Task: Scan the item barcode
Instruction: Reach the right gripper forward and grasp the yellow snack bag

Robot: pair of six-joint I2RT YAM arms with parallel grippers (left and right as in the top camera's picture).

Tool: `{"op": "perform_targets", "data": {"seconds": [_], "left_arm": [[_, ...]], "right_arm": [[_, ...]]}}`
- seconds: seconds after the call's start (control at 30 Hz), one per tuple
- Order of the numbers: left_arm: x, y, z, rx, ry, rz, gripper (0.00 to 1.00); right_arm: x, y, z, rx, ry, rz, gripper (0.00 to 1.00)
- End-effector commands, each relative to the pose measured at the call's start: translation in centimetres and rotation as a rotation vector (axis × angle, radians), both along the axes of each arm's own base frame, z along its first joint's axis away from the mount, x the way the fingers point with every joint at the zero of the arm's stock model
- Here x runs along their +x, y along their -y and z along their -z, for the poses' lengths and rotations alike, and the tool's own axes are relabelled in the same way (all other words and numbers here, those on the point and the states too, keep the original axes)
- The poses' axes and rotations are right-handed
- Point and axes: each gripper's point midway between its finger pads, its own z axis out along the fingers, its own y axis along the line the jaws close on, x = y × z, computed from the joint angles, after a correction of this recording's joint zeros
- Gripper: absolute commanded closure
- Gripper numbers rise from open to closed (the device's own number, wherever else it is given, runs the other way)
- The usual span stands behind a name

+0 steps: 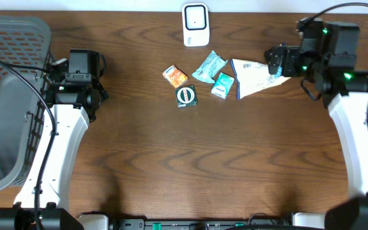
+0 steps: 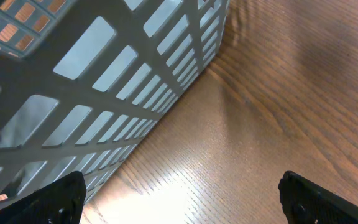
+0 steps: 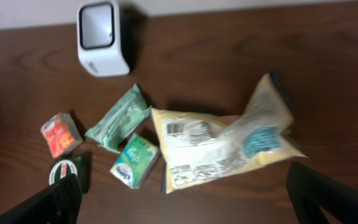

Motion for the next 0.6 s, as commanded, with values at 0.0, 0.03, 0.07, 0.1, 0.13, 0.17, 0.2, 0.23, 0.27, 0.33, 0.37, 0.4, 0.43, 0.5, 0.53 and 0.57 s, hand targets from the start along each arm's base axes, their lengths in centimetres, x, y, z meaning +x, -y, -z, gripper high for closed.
{"op": "perform_targets", "data": {"seconds": [0.0, 0.03, 0.07, 0.1, 0.13, 0.17, 0.2, 0.23, 0.27, 0.33, 0.37, 0.4, 0.43, 0.5, 0.53, 0.57], "left_arm": [[-0.2, -0.5, 0.1, 0.027, -0.018, -0.004, 0.03], [-0.2, -0.5, 0.1, 0.027, -0.017, -0.004, 0.02], [-0.2, -0.5, 0.1, 0.027, -0.018, -0.004, 0.02], [-0.2, -0.5, 0.1, 0.027, -0.018, -0.004, 0.02], [-0.2, -0.5, 0.1, 0.027, -0.018, -0.004, 0.02], [-0.2, -0.5, 0.1, 0.026, -0.018, -0.004, 0.02], [-0.2, -0.5, 0.1, 0.027, -0.018, -0.004, 0.02], [-0.2, -0.5, 0.1, 0.027, -0.018, -0.004, 0.02], [-0.2, -0.5, 0.1, 0.027, -0.018, -0.004, 0.02], [-0.2, -0.5, 0.1, 0.027, -0.017, -0.004, 0.02], [-0.2, -0.5, 0.1, 0.027, -0.017, -0.004, 0.02], [-0.2, -0.5, 0.1, 0.027, -0.017, -0.004, 0.02], [-0.2, -0.5, 0.1, 0.027, -0.017, -0.004, 0.02], [-0.2, -0.5, 0.1, 0.027, -0.017, -0.004, 0.02], [-0.2, -0.5, 0.1, 0.027, -0.018, -0.004, 0.02], [-0.2, -0.5, 0.1, 0.027, -0.017, -0.004, 0.02]], "right_arm": [[1.2, -0.9, 0.3, 0.032, 0.008, -0.056, 0.01], [1.7, -0.9, 1.0, 0.036, -0.001, -0.052, 0.01], [2.1, -0.9, 1.8, 0.038, -0.013, -0.052, 0.01], [2.4, -0.9, 2.5, 0.037, -0.023, -0.052, 0.01], [2.6, -0.9, 3.3, 0.036, -0.038, -0.050, 0.01], [3.0, -0.8, 4.2, 0.036, -0.052, -0.050, 0.06], [3.2, -0.7, 5.0, 0.035, -0.065, -0.045, 0.38], [3.4, -0.5, 5.6, 0.036, -0.078, -0.034, 0.69], [3.7, 0.0, 6.7, 0.040, -0.106, 0.007, 0.88], [4.1, 0.9, 8.4, 0.041, -0.147, 0.074, 0.99], [4.4, 1.2, 9.4, 0.040, -0.163, 0.092, 0.99], [4.5, 1.4, 10.1, 0.039, -0.173, 0.096, 0.99], [4.8, 1.6, 11.1, 0.039, -0.186, 0.099, 0.99], [5.2, 1.6, 12.7, 0.039, -0.204, 0.099, 0.99], [5.5, 1.6, 13.6, 0.039, -0.212, 0.099, 0.99], [5.7, 1.6, 14.4, 0.039, -0.219, 0.098, 0.99]]}}
